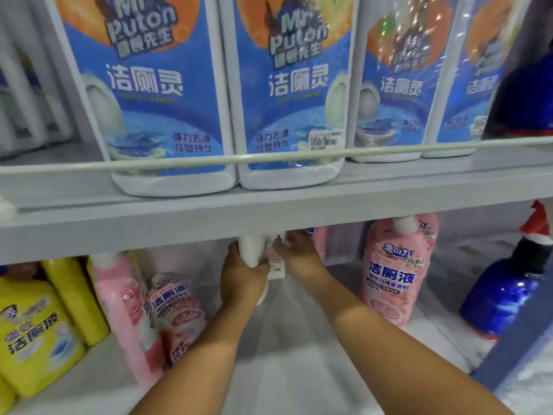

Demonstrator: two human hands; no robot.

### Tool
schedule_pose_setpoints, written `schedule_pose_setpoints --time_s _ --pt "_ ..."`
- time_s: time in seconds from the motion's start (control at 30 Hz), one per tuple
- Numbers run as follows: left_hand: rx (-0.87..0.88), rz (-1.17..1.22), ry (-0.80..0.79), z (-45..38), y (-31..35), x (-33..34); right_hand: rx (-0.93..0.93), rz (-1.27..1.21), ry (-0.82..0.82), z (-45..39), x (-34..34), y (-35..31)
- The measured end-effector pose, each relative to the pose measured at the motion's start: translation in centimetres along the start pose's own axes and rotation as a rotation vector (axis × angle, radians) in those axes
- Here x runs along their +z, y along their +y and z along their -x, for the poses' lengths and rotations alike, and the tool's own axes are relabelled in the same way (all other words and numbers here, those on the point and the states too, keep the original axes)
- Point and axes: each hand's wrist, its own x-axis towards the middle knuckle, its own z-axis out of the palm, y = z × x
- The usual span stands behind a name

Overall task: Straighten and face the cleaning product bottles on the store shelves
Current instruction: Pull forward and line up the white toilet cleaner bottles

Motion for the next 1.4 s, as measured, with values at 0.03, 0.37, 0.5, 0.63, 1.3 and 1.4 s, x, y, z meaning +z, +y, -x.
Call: schedule_pose_setpoints --time_s 0.03,0.37,0.5,0.63,1.3,1.4 --pt "-0.011 0.001 0.004 -0.2 -0.4 -0.5 -0.003 0.019 0.005 -0.8 0.5 0.0" --pt "-0.059 0.082 0.019 0.4 -3.6 -4.7 -0.131 0.2 0.133 -4.1 2.9 1.3" --pt "-0.049 0.098 0.035 1.4 -3.2 -4.9 -0.118 0.124 0.105 -2.1 1.8 2.1" --pt "-0.072 0.107 0.029 3.3 -2.5 -4.8 -0.172 0.067 0.015 2.6 -0.6 2.6" --pt "-0.188 0.258 0.141 25.8 3.7 -8.9 -0.144 -0.117 -0.227 21.5 -10.4 4.4" --pt "-0.161 0.28 0.19 28.4 6.0 -12.5 -0.177 -0.127 -0.265 23.4 -10.3 2.7"
